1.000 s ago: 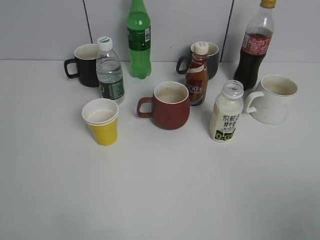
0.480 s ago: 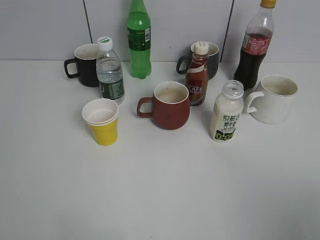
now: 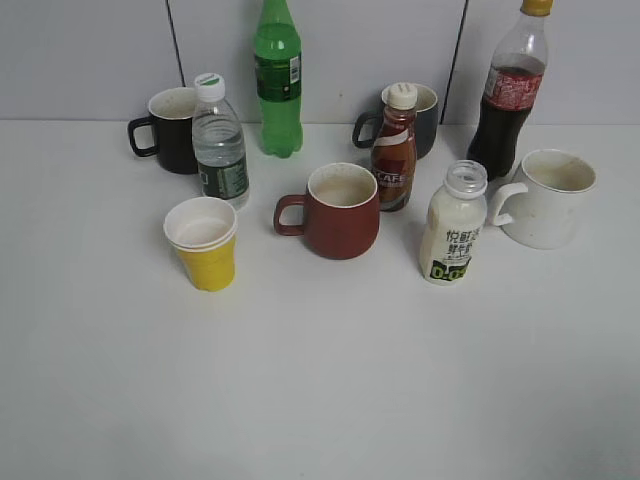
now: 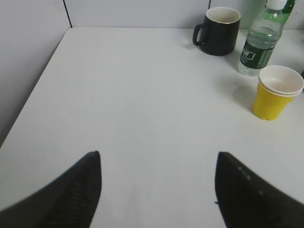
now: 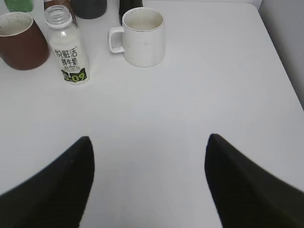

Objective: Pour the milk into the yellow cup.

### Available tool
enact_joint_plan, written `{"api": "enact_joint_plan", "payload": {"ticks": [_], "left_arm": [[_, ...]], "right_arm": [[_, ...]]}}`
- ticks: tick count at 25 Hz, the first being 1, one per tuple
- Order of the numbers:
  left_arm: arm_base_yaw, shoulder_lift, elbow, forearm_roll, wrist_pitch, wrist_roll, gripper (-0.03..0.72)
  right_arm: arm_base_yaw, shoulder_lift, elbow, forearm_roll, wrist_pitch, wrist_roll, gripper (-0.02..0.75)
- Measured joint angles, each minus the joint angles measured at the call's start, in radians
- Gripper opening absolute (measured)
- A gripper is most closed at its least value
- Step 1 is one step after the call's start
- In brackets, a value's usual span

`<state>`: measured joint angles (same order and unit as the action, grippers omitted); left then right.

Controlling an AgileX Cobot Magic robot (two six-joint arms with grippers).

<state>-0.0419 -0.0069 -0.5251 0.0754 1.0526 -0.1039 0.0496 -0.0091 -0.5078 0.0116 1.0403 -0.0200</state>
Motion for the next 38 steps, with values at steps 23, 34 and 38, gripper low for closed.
{"api": "enact_joint_plan", "payload": {"ticks": [23,34,38], "left_arm": [[-0.054,0.588,0.185,0.001,-1.364,0.0,0.568],[-0.054,1.276,0.188,0.0,-1.865,0.0,0.568],[-0.054,1.444,0.195,0.057,-1.933,0.0,0.568]], "right_arm": [[0.066,0.541,0.049,0.118,-0.876,-0.046,0.545],[0.233,1.1,0.049,0.096,-1.46,-0.051,0.511],[0.28,1.27,0.05,0.078,-1.584,-0.052,0.511]]}}
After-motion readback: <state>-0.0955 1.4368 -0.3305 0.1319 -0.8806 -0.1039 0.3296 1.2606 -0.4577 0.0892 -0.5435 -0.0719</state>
